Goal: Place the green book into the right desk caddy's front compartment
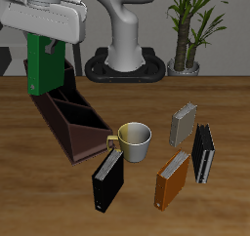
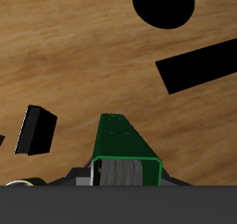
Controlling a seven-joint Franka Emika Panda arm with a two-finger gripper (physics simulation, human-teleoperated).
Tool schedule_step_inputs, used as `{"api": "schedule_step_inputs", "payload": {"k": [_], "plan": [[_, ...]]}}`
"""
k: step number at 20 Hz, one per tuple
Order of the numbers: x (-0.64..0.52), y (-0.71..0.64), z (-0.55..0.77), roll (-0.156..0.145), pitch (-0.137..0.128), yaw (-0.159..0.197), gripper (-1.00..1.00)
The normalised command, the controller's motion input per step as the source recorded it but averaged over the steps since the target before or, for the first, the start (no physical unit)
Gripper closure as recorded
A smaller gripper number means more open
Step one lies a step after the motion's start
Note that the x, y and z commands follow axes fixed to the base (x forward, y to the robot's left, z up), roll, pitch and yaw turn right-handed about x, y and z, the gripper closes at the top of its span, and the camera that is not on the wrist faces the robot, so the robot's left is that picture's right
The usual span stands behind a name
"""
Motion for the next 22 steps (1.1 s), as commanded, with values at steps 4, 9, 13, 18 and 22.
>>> {"api": "schedule_step_inputs", "payload": {"k": [4, 9, 13, 18, 22], "plan": [[-0.33, 0.10, 0.31, 0.026, -0.040, 0.053, 1.00], [-0.57, 0.49, 0.28, 0.107, -0.027, 0.142, 1.00], [-0.38, 0.42, 0.09, 0.088, -0.004, 0.122, 1.00], [-0.41, 0.33, 0.00, 0.051, 0.021, 0.083, 1.00], [-0.54, 0.18, -0.07, 0.024, 0.058, 0.147, 1.00]]}}
